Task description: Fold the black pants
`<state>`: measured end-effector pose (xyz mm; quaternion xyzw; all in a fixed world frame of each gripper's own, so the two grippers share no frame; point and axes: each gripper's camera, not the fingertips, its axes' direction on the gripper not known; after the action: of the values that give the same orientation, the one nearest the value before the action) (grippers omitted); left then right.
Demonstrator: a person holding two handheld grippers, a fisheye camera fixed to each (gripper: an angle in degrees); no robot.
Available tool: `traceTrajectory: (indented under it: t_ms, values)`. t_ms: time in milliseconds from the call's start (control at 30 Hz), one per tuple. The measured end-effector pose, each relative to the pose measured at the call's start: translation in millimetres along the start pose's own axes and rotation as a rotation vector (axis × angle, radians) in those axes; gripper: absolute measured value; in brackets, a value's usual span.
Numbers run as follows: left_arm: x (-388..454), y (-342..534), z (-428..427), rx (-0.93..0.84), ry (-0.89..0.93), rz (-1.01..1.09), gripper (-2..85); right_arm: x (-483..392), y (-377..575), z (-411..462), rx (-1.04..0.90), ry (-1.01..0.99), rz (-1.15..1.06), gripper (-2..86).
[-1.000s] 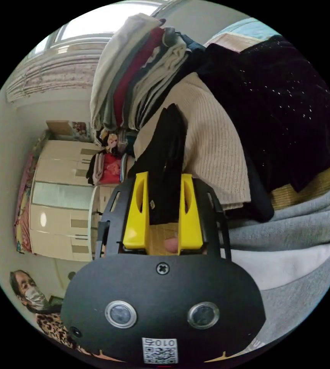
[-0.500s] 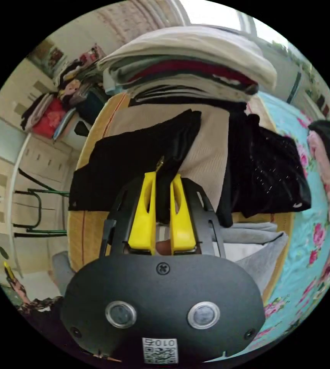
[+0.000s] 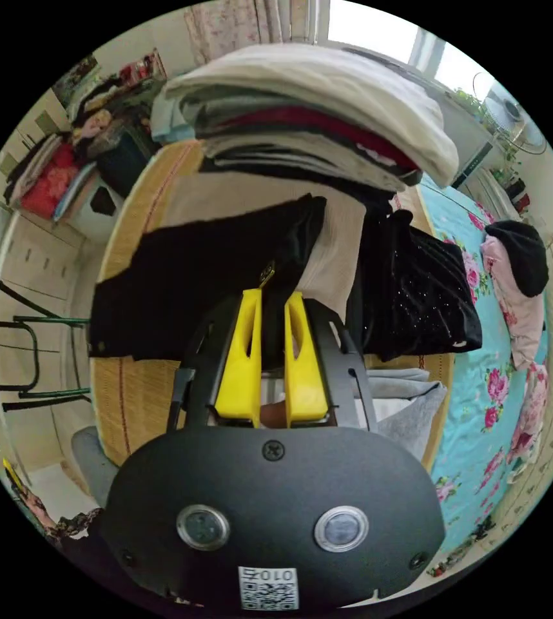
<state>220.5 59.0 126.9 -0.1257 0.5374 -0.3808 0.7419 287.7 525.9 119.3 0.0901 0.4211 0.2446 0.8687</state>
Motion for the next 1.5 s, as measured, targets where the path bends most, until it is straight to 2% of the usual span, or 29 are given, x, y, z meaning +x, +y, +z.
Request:
traceTrajectory:
  t_ms: [133,233,333,467,600,833,900,1000,1067,1133,1200,1267,1333,1400,1500]
  values:
    - [1,-18,12,-0.003,0.075,0.026,-0.2,-16,-13,-43,0.065,-0.054,-0.064,4.8]
    - [11,-28,31,-0.046,0.118,0.074,-0.2,-40,-8,-40,0.062,0.050,-0.149,4.5]
    - [20,-37,53,-0.122,0.157,0.120,-0.2,-25,-19,11,-0.145,0.124,-0.088,4.3]
    - [37,-44,79,-0.212,0.200,0.183,-0.2,-17,-14,10,-0.084,0.161,-0.103,4.2]
    - [55,-50,116,-0.319,0.173,0.276,-0.1,22,-36,42,-0.198,0.247,-0.050,4.5]
    - [48,-56,159,-0.395,0.159,0.220,0.1,107,-26,80,-0.210,0.089,0.060,5.0]
    - [46,-54,175,-0.436,0.196,0.202,0.0,145,-16,73,-0.128,-0.043,0.139,5.8]
    - [55,-42,218,-0.523,0.232,0.240,0.0,185,-12,85,-0.125,-0.213,0.128,8.4]
    - [60,-34,254,-0.605,0.231,0.261,0.0,205,-12,94,-0.101,-0.190,0.159,8.8]
    - [67,-27,296,-0.667,0.313,0.270,-0.1,226,-17,106,-0.095,-0.252,0.180,9.1]
    - [73,-26,321,-0.689,0.321,0.281,-0.1,253,-26,128,-0.148,-0.312,0.223,8.9]
    - [78,-26,344,-0.715,0.311,0.299,-0.1,269,-28,138,-0.179,-0.272,0.241,6.8]
    - [81,-26,373,-0.758,0.329,0.299,-0.1,282,-27,131,-0.116,-0.295,0.228,5.3]
    - [82,-26,392,-0.797,0.341,0.284,-0.1,293,-20,101,0.032,-0.471,0.202,4.5]
    - [87,-28,417,-0.838,0.367,0.284,-0.1,289,-5,64,0.156,-0.654,0.081,3.8]
